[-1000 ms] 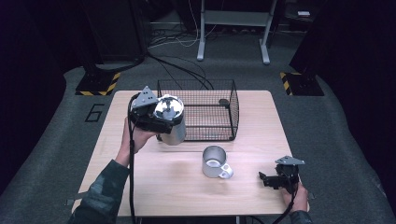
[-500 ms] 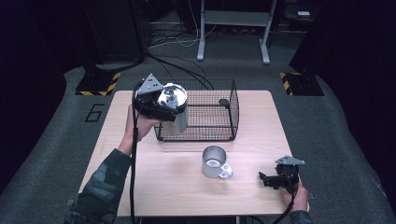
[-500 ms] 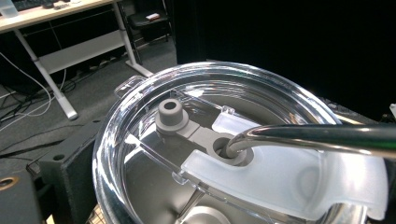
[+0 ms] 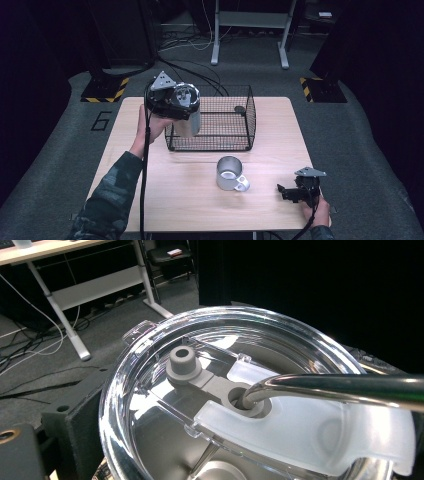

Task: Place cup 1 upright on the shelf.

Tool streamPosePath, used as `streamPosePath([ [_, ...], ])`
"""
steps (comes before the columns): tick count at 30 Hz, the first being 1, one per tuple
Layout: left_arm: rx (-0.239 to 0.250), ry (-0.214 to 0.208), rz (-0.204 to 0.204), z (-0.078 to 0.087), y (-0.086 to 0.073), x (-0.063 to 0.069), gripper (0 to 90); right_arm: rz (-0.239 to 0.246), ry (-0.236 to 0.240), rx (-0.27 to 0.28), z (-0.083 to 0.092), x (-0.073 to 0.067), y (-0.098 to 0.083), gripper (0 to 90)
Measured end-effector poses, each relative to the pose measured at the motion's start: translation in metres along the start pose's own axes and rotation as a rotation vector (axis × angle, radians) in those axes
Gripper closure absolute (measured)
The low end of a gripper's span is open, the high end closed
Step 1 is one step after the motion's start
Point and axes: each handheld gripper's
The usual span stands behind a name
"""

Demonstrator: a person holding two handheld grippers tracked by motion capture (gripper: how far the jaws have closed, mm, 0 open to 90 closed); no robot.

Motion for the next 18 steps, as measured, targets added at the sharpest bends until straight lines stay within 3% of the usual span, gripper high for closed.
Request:
streamPosePath([
  [5, -0.013, 0.015, 0.006, -0.005, 0.004, -0.004, 3.8, 0.0, 0.0, 0.0, 0.0, 0.0, 0.0, 0.0],
  [8, -0.02, 0.033, 0.033, -0.009, 0.007, -0.007, 3.9, -0.001, 0.0, 0.0, 0.0, 0.0, 0.0, 0.0],
  [18, -0.022, 0.048, 0.041, -0.02, 0.013, -0.015, 3.9, -0.001, 0.0, 0.0, 0.0, 0.0, 0.0, 0.0],
])
Point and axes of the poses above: each handheld gripper's, and its own axes: z roughly backward along the jaws, y roughly out of its top, x roughly to its right, and after that the axes turned 14 degrees about -x, right-handed
